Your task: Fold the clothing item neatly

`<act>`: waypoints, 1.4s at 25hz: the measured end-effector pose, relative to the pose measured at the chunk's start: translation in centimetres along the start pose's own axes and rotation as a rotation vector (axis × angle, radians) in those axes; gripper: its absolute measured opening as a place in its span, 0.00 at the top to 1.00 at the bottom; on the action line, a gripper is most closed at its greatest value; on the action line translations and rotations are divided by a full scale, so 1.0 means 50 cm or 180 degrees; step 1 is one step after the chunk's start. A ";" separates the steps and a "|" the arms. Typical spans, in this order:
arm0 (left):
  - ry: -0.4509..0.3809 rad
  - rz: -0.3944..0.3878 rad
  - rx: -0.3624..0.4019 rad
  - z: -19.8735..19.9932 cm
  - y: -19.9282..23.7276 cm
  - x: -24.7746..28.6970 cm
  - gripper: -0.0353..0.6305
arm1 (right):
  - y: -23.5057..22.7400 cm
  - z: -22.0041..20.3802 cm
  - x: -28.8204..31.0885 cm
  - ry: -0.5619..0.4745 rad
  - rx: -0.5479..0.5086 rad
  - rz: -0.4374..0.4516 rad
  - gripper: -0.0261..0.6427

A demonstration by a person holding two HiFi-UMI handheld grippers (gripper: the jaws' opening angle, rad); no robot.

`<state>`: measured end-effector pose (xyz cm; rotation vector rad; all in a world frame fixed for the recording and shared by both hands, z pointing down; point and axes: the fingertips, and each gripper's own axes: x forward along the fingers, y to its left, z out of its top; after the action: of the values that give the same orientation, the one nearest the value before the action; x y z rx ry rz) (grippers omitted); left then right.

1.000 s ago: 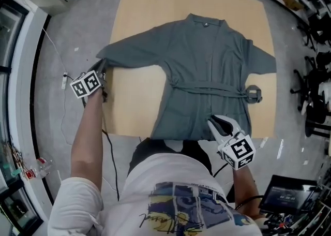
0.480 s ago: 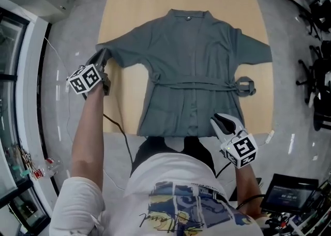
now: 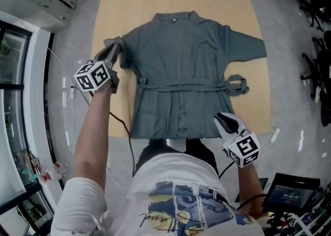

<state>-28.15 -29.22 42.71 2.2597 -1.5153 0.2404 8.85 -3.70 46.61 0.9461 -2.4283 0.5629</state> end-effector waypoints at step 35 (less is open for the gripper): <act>0.1216 -0.0496 0.1148 -0.221 -0.565 0.446 0.91 | -0.302 -0.165 -0.215 -0.0069 0.0573 -0.0414 0.89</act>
<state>7.42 -34.12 54.04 2.4032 -1.1614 0.9047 28.81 -4.10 50.28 1.1794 -2.3434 0.7365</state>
